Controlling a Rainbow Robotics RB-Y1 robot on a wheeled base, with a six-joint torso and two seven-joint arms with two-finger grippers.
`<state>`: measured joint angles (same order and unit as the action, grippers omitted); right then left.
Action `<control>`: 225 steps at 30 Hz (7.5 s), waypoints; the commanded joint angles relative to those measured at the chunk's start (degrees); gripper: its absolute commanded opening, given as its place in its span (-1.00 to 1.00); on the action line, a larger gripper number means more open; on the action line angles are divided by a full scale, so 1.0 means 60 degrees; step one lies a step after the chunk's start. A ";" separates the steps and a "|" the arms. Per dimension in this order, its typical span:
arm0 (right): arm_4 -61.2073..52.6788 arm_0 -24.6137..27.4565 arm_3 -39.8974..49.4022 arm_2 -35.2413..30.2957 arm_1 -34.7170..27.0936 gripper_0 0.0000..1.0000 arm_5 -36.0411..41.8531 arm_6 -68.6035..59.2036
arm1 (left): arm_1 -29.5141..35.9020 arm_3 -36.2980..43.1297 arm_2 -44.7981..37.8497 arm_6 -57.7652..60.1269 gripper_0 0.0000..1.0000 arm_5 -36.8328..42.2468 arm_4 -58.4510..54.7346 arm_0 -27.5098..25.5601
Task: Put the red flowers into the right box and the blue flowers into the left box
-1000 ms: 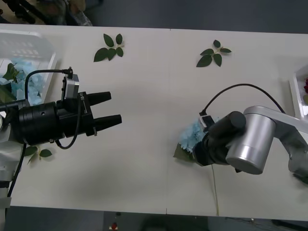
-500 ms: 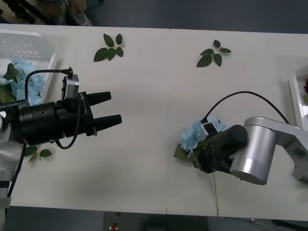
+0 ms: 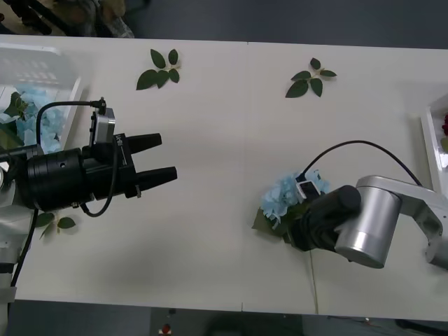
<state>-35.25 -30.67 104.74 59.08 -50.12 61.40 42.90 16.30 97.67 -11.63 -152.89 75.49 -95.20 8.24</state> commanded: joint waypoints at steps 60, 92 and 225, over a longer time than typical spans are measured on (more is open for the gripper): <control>-0.9301 0.1640 0.1191 -0.6698 -0.1242 -1.00 -0.1870 1.0735 | 0.0183 0.0129 -0.0172 -0.0352 1.00 0.0046 -0.0101 0.0164; -0.9945 0.1229 -0.0669 -1.0213 0.3665 -1.00 0.2393 1.8631 | 0.1018 -0.1102 0.3066 -0.0352 1.00 -0.1800 -0.1566 0.0648; -1.2802 0.0395 -0.4009 -0.8470 0.1702 0.99 0.3609 1.8683 | 0.9148 -0.9100 0.3359 0.2322 -1.00 -0.2225 0.1716 0.4178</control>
<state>-111.08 -25.95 79.50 8.49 -39.74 82.11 153.75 72.06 43.51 9.71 -140.61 64.00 -87.14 32.57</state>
